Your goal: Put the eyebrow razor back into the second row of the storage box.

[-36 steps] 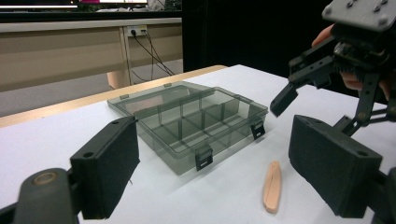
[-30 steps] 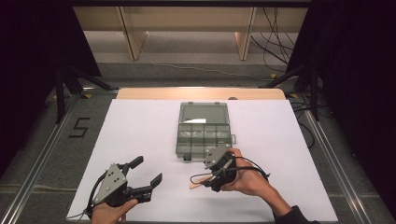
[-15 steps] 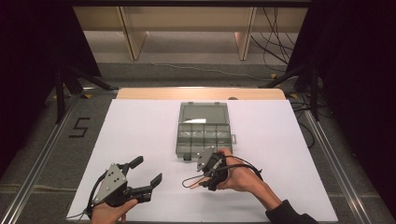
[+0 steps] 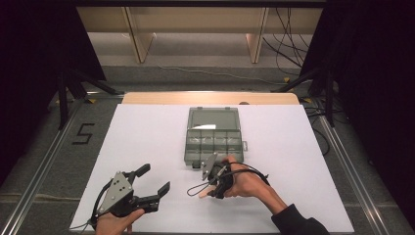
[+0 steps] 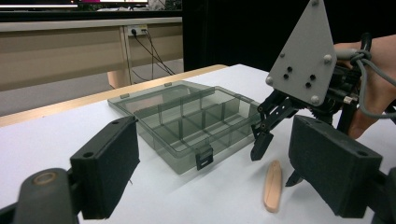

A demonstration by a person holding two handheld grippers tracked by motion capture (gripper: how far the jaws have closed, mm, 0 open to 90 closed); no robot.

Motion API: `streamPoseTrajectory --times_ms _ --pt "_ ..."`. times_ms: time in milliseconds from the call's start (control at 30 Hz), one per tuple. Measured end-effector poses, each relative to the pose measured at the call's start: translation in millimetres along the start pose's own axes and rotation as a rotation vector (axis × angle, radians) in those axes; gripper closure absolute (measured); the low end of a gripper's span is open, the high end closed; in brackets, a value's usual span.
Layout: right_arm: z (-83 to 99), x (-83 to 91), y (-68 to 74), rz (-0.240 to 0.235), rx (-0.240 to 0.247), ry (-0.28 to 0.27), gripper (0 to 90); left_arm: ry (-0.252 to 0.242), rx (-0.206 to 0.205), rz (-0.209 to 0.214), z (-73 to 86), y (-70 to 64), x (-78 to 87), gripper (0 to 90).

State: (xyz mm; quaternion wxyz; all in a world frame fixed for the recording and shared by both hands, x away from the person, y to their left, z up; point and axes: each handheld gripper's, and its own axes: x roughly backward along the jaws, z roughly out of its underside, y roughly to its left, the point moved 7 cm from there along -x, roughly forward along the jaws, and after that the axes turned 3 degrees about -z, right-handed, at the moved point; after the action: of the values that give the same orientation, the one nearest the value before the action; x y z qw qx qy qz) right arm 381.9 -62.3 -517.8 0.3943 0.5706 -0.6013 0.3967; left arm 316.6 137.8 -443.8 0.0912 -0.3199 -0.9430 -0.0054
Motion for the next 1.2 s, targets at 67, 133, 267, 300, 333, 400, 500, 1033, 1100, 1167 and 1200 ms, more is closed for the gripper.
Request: streamPoseTrajectory --times_ms 67,133,267,300,333,400,500,1033,1100,1167,1200 --pt "-0.7 -1.1 -0.1 -0.008 0.008 0.001 45.6 0.0 -0.001 0.001 -0.1 0.0 0.1 16.0" --pt "-1.3 -3.1 -0.3 -0.014 0.01 0.01 46.9 -0.012 0.0 0.006 -0.5 0.1 -0.9 16.0" --pt "0.3 -7.2 0.5 -0.029 -0.014 0.028 49.1 -0.001 -0.001 -0.001 -0.1 0.3 0.2 16.0" --pt "0.2 -8.3 -1.4 -0.032 0.009 0.029 50.0 -0.001 -0.002 0.0 -0.2 0.2 0.2 16.0" --pt "0.2 -8.3 -1.4 -0.032 0.009 0.029 50.0 -0.001 -0.002 0.0 -0.2 0.2 0.2 16.0" --pt "0.4 -10.4 -0.9 -0.047 0.008 0.034 53.3 -0.003 0.0 -0.001 -0.4 0.2 0.3 16.1" --pt "0.7 -11.4 -0.6 -0.055 0.003 0.038 54.4 -0.002 0.0 0.0 -0.3 0.2 0.3 16.0" --pt "3.5 -10.0 4.6 -0.082 -0.05 0.063 74.0 -0.009 -0.001 -0.001 -1.4 -0.5 0.7 16.0" --pt "3.6 -10.0 5.1 -0.082 -0.057 0.065 74.1 -0.008 -0.001 0.0 -1.2 -0.4 0.6 16.0" --pt "3.4 -9.9 5.0 -0.081 -0.063 0.066 74.2 -0.011 0.003 -0.001 -1.4 0.0 0.6 16.0" --pt "3.5 -9.7 5.1 -0.08 -0.064 0.068 74.2 -0.011 0.003 0.0 -1.4 -0.2 0.6 16.0"
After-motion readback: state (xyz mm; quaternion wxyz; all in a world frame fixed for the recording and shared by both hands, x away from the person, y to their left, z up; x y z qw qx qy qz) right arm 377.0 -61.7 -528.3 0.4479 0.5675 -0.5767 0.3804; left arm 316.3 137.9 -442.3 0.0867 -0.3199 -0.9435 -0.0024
